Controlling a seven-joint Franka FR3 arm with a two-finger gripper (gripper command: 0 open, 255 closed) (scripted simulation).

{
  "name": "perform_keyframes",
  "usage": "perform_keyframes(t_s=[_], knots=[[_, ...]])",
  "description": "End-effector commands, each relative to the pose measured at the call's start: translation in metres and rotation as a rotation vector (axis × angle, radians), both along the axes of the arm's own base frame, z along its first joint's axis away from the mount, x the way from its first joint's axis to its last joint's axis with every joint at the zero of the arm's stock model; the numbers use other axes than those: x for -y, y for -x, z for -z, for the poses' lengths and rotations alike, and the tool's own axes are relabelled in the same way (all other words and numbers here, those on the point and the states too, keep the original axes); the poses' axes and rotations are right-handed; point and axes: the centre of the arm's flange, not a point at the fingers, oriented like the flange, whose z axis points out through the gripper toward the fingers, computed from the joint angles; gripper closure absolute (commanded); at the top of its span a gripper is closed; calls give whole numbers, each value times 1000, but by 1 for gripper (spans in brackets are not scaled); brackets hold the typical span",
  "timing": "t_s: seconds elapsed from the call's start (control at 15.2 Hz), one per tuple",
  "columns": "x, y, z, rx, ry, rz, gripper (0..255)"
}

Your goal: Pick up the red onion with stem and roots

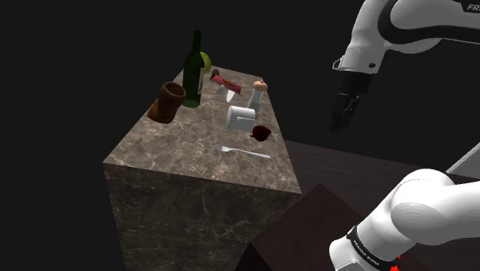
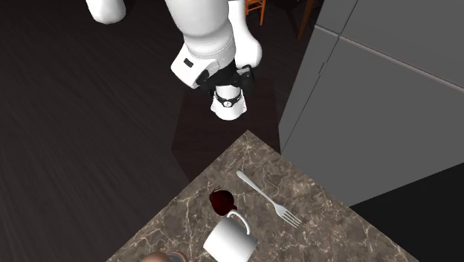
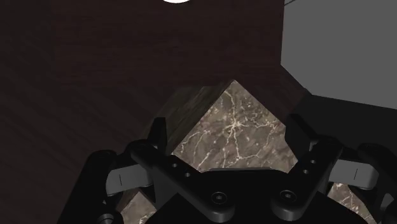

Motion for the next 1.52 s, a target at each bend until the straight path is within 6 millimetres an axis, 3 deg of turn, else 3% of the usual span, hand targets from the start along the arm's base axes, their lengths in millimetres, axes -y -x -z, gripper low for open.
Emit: perform_keyframes(t_s=[0.0, 1.45], knots=[[0, 0, 0, 0, 0, 0, 0], [-14, -245, 120, 111, 107, 5, 0]])
